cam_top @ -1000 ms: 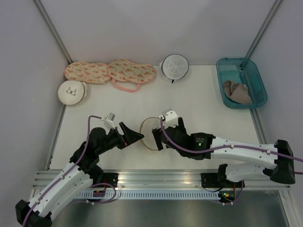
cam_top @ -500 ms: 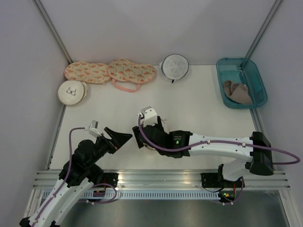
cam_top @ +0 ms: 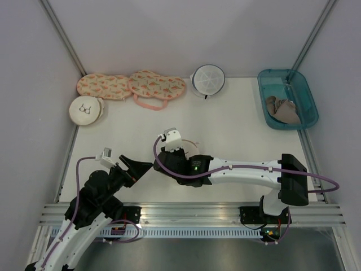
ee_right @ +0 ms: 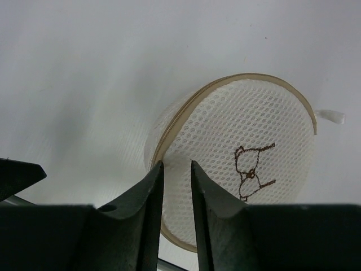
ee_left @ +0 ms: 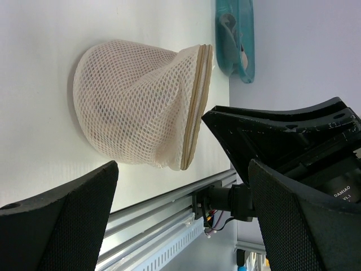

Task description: Unzip the laundry bag and remove the bra

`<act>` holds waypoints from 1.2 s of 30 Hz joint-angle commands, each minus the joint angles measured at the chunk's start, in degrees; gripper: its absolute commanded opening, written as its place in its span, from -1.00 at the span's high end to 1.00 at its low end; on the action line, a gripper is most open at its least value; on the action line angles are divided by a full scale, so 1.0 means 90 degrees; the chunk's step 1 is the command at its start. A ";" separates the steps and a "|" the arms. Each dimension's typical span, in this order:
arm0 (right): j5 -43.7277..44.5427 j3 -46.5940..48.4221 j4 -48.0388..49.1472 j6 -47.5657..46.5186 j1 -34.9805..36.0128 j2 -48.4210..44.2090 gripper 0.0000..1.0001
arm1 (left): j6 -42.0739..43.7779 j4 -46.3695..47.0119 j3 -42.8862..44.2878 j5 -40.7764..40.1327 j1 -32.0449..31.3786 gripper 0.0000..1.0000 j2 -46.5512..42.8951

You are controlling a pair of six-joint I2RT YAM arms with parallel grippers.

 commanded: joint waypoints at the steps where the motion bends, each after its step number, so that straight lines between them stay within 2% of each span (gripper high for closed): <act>1: 0.0275 0.0272 -0.0131 0.0234 0.0012 0.0056 0.39 | -0.0131 -0.0160 0.0227 -0.0160 -0.0014 -0.99 -0.0294; 4: 0.0304 0.0253 -0.0189 0.0254 0.0012 0.0046 0.56 | -0.0131 -0.0180 0.0246 -0.0170 -0.0014 -0.99 -0.0294; 6: 0.0324 0.0243 -0.0219 0.0254 0.0003 0.0007 0.57 | -0.0121 -0.0209 0.0246 -0.0160 -0.0014 -0.99 -0.0304; 8: 0.0266 0.0214 -0.0209 0.0216 -0.0007 -0.0051 0.49 | -0.0131 -0.0209 0.0256 -0.0150 -0.0014 -0.99 -0.0304; 10: 0.0120 0.0146 0.0015 0.0138 0.0012 -0.0207 0.26 | -0.0141 -0.0219 0.0246 -0.0150 -0.0014 -0.99 -0.0313; 14: -0.0047 0.0077 0.0250 0.0010 0.0080 -0.0374 0.19 | -0.0150 -0.0219 0.0246 -0.0150 -0.0014 -0.99 -0.0313; 20: -0.0076 0.0136 0.0250 0.0020 0.0149 -0.0101 0.21 | -0.0160 -0.0219 0.0256 -0.0141 -0.0014 -0.99 -0.0304; 26: 0.0255 0.0311 -0.0071 0.0176 0.0139 0.0212 0.37 | -0.0121 -0.0258 0.0285 -0.0150 -0.0014 -0.99 -0.0313; 36: 0.0070 0.0351 -0.0043 0.0176 0.0090 0.0320 0.31 | -0.0111 -0.0306 0.0295 -0.0121 -0.0014 -0.99 -0.0323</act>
